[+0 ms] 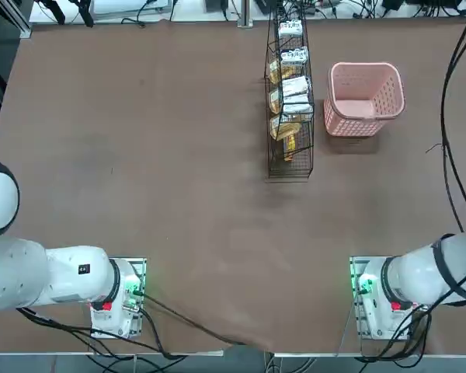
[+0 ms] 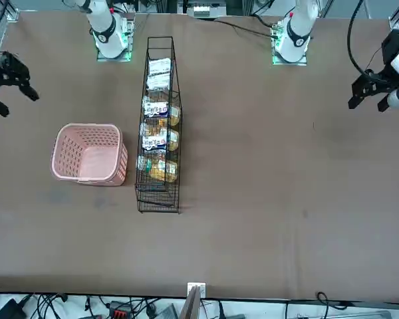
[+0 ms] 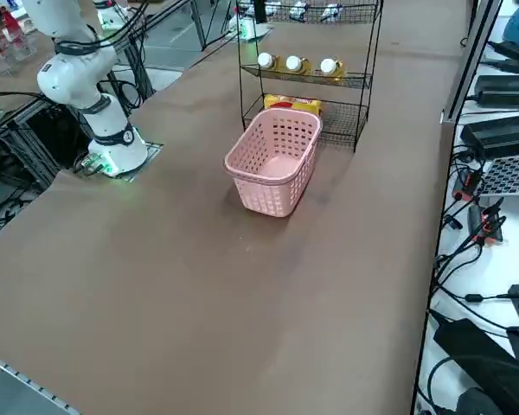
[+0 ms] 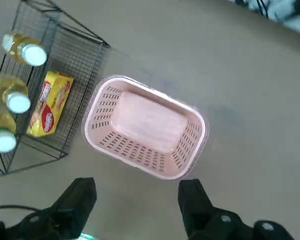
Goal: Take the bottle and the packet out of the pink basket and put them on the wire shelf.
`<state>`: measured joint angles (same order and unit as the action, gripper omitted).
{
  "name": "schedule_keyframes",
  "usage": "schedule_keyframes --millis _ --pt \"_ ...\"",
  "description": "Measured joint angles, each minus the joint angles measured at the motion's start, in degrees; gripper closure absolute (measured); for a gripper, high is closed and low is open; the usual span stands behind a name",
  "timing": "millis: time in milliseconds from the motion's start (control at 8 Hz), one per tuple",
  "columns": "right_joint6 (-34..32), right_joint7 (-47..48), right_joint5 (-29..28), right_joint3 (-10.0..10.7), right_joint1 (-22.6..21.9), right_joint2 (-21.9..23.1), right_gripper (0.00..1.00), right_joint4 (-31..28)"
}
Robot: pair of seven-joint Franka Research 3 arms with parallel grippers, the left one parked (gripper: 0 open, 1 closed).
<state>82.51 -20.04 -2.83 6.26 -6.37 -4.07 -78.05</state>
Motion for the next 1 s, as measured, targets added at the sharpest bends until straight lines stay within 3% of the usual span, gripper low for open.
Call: schedule_keyframes --millis 750,1000 --pt "3.99 20.09 0.12 -0.05 -0.01 5.68 0.00 -9.96" --pt "4.71 24.49 0.49 -1.06 -0.05 6.76 0.00 -12.37"
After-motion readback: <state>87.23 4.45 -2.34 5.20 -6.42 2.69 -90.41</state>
